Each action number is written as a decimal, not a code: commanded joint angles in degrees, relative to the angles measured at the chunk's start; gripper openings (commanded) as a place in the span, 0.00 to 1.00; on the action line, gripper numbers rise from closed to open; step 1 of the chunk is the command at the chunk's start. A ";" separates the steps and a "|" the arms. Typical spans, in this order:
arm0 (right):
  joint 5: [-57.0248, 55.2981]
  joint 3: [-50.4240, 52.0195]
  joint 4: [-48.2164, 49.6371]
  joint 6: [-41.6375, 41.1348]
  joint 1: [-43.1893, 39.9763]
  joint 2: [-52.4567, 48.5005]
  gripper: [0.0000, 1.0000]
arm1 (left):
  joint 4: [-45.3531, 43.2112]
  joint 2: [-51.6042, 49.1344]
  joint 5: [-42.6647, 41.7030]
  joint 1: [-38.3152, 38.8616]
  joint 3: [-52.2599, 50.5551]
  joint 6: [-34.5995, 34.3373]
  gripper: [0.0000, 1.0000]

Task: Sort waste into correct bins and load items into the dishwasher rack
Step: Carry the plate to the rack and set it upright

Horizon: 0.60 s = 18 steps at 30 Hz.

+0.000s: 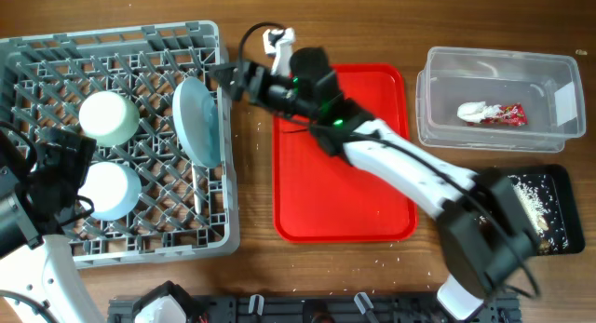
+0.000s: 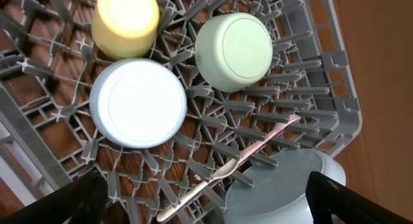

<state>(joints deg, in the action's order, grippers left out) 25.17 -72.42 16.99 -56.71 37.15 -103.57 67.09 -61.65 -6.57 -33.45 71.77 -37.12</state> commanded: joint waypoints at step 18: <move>-21.92 -0.83 -73.79 33.64 -51.45 46.58 1.00 | -0.13 -0.02 -0.46 -0.22 0.24 0.70 1.00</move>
<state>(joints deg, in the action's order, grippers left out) 3.66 -73.49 -56.82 -29.87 -11.33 -53.78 67.05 -61.67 -6.76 -33.50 71.77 -37.12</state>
